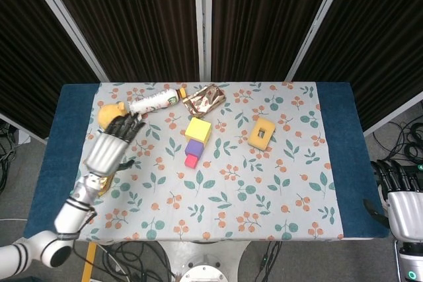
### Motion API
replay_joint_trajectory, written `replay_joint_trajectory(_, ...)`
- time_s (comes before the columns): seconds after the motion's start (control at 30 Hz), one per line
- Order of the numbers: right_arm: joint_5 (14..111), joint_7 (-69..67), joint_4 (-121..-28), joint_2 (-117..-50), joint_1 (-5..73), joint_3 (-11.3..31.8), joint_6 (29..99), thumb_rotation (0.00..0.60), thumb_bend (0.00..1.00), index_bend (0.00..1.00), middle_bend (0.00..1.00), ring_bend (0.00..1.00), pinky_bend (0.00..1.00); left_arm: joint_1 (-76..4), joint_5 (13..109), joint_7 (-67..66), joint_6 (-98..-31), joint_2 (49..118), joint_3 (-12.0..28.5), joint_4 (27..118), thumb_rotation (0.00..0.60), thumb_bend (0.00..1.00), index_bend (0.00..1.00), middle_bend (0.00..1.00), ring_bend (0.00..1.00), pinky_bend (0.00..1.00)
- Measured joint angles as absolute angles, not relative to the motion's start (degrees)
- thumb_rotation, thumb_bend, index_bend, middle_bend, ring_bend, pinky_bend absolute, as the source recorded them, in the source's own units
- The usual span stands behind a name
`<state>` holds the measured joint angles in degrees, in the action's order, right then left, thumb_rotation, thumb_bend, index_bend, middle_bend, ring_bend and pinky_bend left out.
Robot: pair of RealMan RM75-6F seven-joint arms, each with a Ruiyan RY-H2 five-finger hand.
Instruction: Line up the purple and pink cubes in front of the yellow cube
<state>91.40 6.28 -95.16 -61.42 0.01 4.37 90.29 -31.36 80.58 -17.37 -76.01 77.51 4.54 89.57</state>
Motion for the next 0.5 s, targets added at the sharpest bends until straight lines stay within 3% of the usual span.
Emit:
replay_joint_trajectory(0.17,91.28,5.71,-93.82,-62.26,1.06,4.21,88.80,0.600,0.16,0.11,0.11,0.00,0.13,-23.97,80.32,-10.06,-81.97,71.65,2.47,89.65,0.600,0.00,0.16,0.01,0.02,0.14)
replay_joint_trajectory(0.5,91.27,5.76,-93.13,-63.79,1.78,3.25,87.47,0.600,0.16,0.11,0.10,0.00,0.12,-13.31,81.54,-5.17,-90.32,69.28,-1.35,87.47,0.600,0.00,0.16,0.01,0.02,0.14)
